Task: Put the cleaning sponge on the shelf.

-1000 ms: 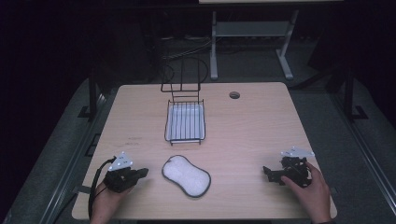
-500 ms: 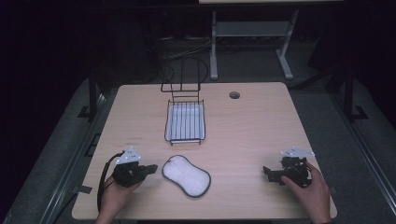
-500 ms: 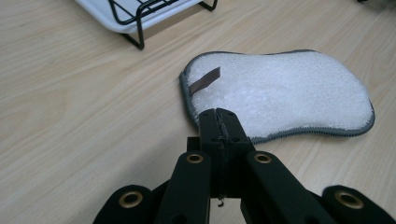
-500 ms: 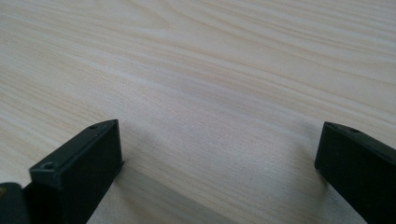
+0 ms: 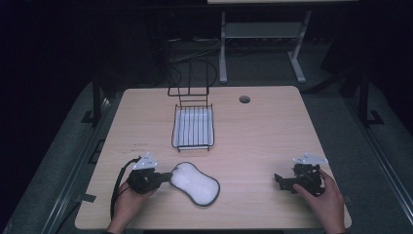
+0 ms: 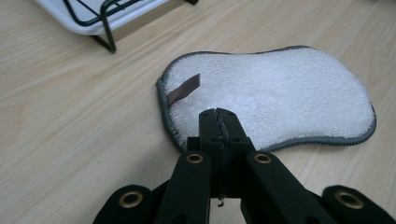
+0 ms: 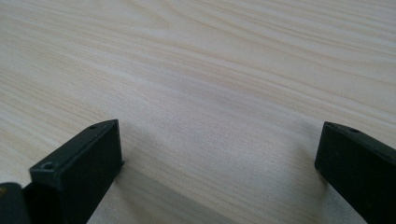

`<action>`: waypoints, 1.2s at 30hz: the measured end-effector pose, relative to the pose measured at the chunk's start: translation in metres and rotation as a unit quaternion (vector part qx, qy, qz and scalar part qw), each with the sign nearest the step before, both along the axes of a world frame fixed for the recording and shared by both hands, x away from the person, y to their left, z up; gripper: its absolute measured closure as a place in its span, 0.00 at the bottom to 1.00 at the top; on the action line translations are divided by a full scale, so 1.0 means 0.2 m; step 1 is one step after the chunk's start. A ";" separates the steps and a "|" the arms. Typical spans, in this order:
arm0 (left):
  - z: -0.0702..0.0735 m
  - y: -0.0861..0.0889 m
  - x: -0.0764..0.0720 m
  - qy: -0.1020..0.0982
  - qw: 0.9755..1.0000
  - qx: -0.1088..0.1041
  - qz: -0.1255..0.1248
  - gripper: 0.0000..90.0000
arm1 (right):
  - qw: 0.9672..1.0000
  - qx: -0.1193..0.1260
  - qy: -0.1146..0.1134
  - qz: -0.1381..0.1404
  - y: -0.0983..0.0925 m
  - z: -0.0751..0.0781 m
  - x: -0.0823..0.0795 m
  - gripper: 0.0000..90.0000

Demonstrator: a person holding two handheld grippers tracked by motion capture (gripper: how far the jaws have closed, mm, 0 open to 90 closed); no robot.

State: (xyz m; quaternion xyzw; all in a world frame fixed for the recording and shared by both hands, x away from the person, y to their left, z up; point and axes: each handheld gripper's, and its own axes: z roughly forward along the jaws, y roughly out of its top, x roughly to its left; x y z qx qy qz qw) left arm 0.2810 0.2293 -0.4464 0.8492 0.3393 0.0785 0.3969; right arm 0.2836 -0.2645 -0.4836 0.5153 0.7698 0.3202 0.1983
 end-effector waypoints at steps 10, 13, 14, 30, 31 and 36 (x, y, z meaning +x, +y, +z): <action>-0.03 -0.04 0.04 0.004 1.000 0.019 -0.007 1.00 | 1.000 0.000 0.000 0.000 0.00 0.00 0.00 0.00; -0.03 -0.06 0.05 0.003 1.000 0.022 -0.007 1.00 | 1.000 0.000 0.000 0.000 0.00 0.00 0.00 0.00; -0.03 -0.06 0.05 0.003 1.000 0.023 -0.009 1.00 | 1.000 0.000 0.000 0.000 0.00 0.00 0.00 0.00; -0.03 -0.16 0.14 -0.004 0.999 0.030 -0.021 1.00 | 1.000 0.000 0.000 0.000 0.00 0.00 0.00 0.00; -0.03 -0.17 0.15 -0.003 0.999 0.029 -0.022 1.00 | 1.000 0.000 0.000 0.000 0.00 0.00 0.00 0.00; -0.03 -0.21 0.18 -0.005 0.999 0.026 -0.026 1.00 | 1.000 0.000 0.000 0.000 0.00 0.00 0.00 0.00</action>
